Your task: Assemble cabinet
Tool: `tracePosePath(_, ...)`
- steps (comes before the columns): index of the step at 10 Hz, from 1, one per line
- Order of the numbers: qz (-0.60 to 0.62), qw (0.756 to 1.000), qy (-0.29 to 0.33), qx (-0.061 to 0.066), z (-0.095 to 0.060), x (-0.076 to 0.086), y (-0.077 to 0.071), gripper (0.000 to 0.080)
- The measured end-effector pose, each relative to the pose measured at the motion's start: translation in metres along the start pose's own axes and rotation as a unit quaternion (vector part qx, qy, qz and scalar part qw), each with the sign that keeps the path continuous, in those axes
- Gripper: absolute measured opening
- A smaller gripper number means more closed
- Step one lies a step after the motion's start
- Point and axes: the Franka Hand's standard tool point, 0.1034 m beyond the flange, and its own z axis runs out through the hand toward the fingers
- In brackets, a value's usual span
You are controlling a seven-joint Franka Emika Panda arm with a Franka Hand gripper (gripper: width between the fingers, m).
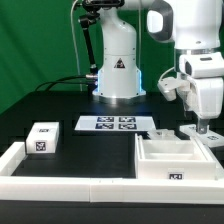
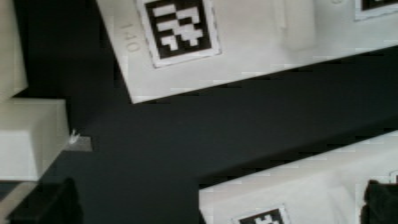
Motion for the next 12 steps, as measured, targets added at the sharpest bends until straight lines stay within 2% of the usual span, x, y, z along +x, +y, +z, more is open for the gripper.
tracePosePath(2, -0.021, 1.0, 0.001, -0.002, 0.001, -0.001, -0.001, 0.0797)
tracePosePath(3, -0.054, 0.998, 0.006, -0.011, 0.002, 0.0, -0.002, 0.0797)
tracePosePath(5, -0.092, 0.995, 0.015, -0.021, 0.006, 0.012, -0.011, 0.0797)
tracePosePath(7, -0.123, 0.992, 0.014, -0.019, 0.01, 0.025, -0.02, 0.0797)
tracePosePath(11, -0.133, 0.991, 0.013, -0.021, 0.01, 0.012, -0.016, 0.0797)
tracePosePath(12, -0.135, 0.99, 0.015, -0.019, 0.012, 0.015, -0.021, 0.0797)
